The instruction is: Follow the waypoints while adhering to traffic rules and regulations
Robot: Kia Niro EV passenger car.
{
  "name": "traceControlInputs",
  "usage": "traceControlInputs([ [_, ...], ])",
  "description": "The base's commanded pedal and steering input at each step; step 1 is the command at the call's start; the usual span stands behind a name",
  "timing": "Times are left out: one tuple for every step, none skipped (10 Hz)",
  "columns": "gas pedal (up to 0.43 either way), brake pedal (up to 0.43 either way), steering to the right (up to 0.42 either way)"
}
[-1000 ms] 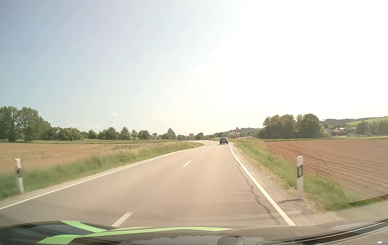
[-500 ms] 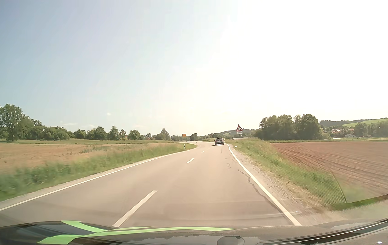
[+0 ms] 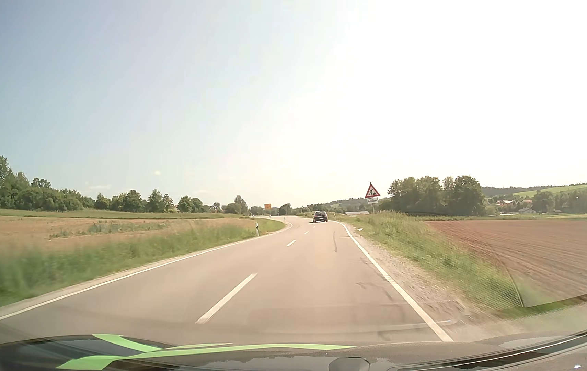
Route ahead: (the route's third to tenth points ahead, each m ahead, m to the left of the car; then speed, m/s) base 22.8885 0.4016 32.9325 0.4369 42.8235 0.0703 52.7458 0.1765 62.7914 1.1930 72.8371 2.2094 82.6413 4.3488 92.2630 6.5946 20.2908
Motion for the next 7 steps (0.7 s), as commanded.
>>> traceControlInputs([
  [0.118, 0.0, 0.006],
  [0.118, 0.0, 0.005],
  [0.11, 0.0, 0.004],
  [0.028, 0.0, 0.004],
  [0.0, 0.0, 0.005],
  [0.0, 0.0, 0.005],
  [0.0, 0.0, 0.005],
])
